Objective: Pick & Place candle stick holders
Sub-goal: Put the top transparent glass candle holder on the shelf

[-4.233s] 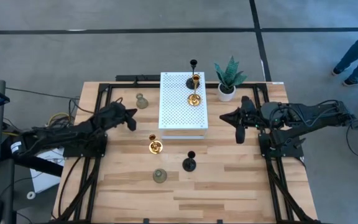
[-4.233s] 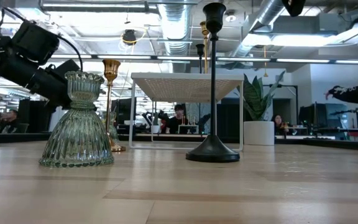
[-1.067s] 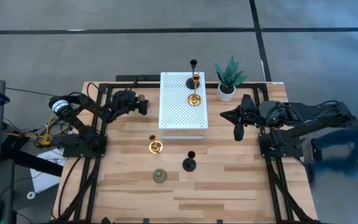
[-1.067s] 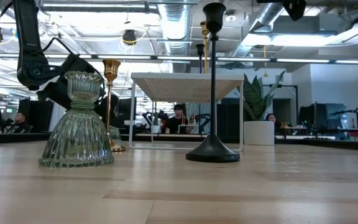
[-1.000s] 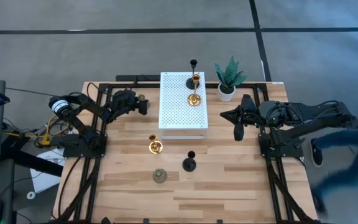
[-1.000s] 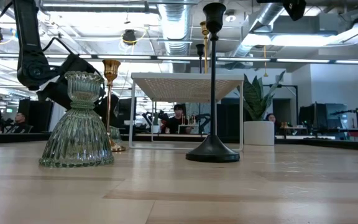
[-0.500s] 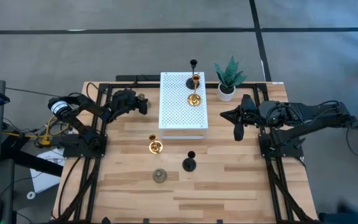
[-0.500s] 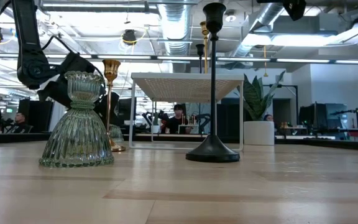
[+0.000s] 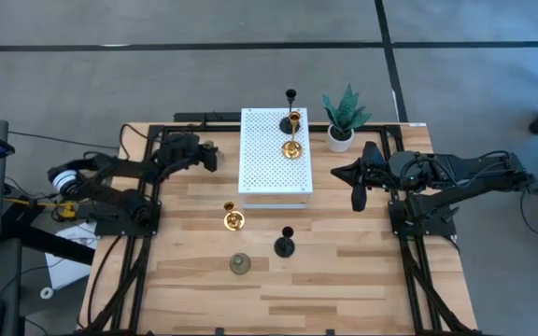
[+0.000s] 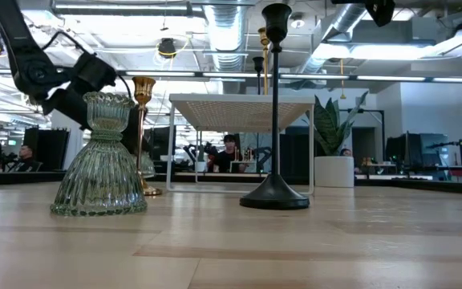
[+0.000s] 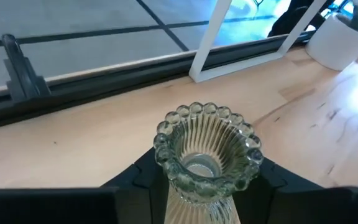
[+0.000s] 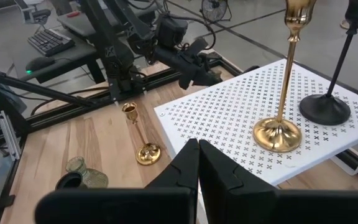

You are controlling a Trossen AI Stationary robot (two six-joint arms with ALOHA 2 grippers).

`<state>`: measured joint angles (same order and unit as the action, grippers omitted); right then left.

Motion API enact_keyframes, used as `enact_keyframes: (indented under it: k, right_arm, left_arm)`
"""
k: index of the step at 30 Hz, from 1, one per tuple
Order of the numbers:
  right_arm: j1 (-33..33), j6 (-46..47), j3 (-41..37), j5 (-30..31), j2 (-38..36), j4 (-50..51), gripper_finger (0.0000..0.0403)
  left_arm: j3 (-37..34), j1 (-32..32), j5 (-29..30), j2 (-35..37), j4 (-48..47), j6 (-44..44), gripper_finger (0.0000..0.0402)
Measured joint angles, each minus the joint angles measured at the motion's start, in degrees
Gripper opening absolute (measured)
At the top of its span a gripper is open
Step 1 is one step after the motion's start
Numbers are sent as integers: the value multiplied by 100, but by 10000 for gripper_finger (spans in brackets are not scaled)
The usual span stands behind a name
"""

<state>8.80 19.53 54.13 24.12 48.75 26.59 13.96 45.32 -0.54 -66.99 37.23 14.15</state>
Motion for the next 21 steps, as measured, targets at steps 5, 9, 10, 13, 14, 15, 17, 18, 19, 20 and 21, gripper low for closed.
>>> enact_keyframes:
  k: [5, 9, 10, 13, 14, 15, 17, 18, 19, 20, 21]
  right_arm:
    - [-2, 0, 0, 0, 0, 0, 0]
    - [0, 2, 0, 0, 0, 1, 0]
    - [-2, 2, 0, 0, 0, 0, 0]
    - [-2, 0, 0, 0, 0, 2, 0]
    - [-1, 0, 0, 0, 0, 1, 0]
    - [-1, 0, 0, 0, 0, 2, 0]
    - [-2, 0, 0, 0, 0, 2, 0]
    - [-2, 0, 0, 0, 0, 2, 0]
    - [0, 2, 0, 0, 0, 2, 0]
    - [0, 2, 0, 0, 0, 2, 0]
    - [-2, 2, 0, 0, 0, 2, 0]
  left_arm:
    - [0, 0, 6, 335, -38, -13, 146]
    - [0, 0, 5, 560, -41, 5, 133]
    - [0, -8, 5, 628, -41, 75, 130]
    - [0, -78, -101, 858, -43, 264, 130]
    - [0, -122, -150, 936, -43, 271, 130]
    - [0, -184, -163, 1015, -47, 280, 130]
    - [2, -316, -163, 1197, -147, 282, 132]
    - [6, -375, -163, 1295, -242, 282, 132]
    - [15, -433, -163, 1392, -338, 282, 132]
    - [30, -489, -159, 1482, -434, 282, 131]
    - [62, -547, -130, 1577, -565, 282, 131]
